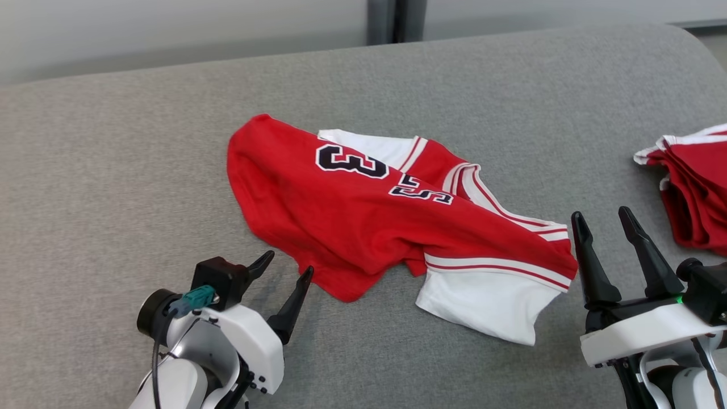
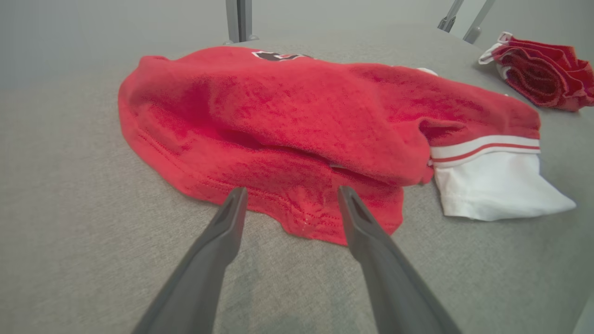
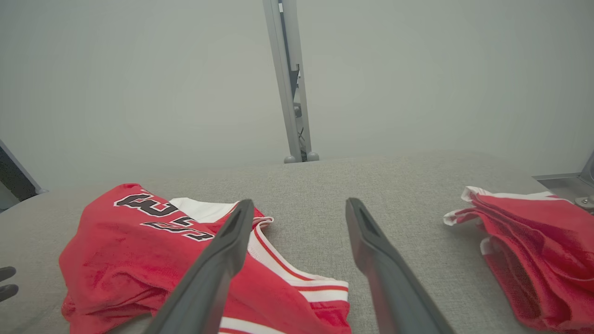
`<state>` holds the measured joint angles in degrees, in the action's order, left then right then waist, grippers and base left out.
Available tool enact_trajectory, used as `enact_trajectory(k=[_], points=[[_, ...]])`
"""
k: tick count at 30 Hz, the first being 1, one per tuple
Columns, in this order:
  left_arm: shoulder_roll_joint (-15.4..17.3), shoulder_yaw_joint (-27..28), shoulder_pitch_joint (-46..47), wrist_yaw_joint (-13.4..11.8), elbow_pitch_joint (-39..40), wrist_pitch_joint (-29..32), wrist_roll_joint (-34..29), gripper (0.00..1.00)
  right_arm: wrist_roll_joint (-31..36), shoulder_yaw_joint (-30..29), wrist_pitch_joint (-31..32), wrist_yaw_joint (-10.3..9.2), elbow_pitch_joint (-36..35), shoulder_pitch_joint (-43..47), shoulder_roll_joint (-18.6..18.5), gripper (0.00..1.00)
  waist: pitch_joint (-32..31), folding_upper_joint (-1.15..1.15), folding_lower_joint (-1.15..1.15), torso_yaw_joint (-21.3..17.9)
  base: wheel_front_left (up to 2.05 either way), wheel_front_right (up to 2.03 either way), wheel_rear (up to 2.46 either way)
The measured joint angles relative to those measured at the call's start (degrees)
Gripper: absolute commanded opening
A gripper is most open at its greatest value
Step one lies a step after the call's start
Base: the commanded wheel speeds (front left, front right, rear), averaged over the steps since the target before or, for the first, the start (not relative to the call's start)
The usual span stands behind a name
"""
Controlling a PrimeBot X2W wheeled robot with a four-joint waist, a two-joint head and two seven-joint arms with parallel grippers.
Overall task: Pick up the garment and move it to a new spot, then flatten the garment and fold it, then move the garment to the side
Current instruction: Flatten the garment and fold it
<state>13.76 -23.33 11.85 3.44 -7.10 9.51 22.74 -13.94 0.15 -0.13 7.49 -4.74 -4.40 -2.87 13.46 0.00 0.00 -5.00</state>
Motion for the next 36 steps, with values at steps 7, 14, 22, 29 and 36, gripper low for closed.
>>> enact_trajectory(k=[7,14,22,29,36], points=[[-0.3,-2.3,4.0,1.9,-7.1,2.5,0.8,1.00,-0.8,0.5,-1.2,0.00,1.3,-1.3,0.0,1.00,2.8,0.00,0.00,-2.4,0.00,0.00,0.00],[-0.1,-3.0,6.9,2.5,-12.2,0.7,1.1,0.00,-1.2,0.2,-2.2,0.00,2.4,-2.1,0.0,1.00,4.0,0.00,0.00,-3.3,0.00,0.00,0.00],[2.8,-2.2,7.2,0.5,-5.9,-2.7,-1.5,0.00,-1.6,-1.9,-2.8,0.00,2.9,-2.2,0.0,1.00,3.8,0.00,0.00,-2.2,0.00,0.00,0.00],[8.8,1.2,7.0,-4.1,11.4,-0.2,-4.8,0.00,-1.6,-4.0,-2.8,0.00,2.8,-2.1,0.0,1.00,3.0,0.00,0.00,0.3,0.00,0.00,0.00],[12.8,5.1,1.8,-9.3,23.9,4.4,-6.4,0.00,-1.6,-4.8,-2.7,0.00,2.9,-2.1,0.0,1.00,2.1,0.00,0.00,2.0,0.00,0.00,0.00]])
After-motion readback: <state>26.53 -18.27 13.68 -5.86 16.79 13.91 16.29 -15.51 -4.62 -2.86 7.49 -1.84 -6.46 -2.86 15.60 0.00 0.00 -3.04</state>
